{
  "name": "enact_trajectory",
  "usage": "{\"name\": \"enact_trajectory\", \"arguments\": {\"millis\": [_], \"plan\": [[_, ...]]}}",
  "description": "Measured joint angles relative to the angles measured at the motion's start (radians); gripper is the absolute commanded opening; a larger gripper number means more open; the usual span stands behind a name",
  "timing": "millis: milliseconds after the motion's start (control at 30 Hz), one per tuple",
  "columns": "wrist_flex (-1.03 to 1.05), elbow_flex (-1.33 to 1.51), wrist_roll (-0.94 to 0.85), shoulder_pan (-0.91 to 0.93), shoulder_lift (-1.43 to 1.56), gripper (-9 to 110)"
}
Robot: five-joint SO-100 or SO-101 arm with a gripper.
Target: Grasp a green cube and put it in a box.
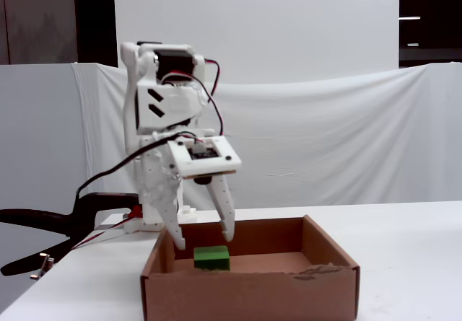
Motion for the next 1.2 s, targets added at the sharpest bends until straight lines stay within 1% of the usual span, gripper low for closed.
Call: {"name": "enact_trajectory", "arguments": {"millis": [233, 267, 367, 500, 733, 1200], "plan": [[0.193, 0.015, 0.000, 0.176, 0.215, 23], [0.239, 0.091, 0.000, 0.245, 0.325, 23], [0.238, 0.140, 0.000, 0.295, 0.423, 23], [0.249, 0.321, 0.000, 0.370, 0.607, 23], [0.252, 0.535, 0.000, 0.462, 0.824, 23], [0.291, 0.848, 0.000, 0.568, 1.201, 23]]}}
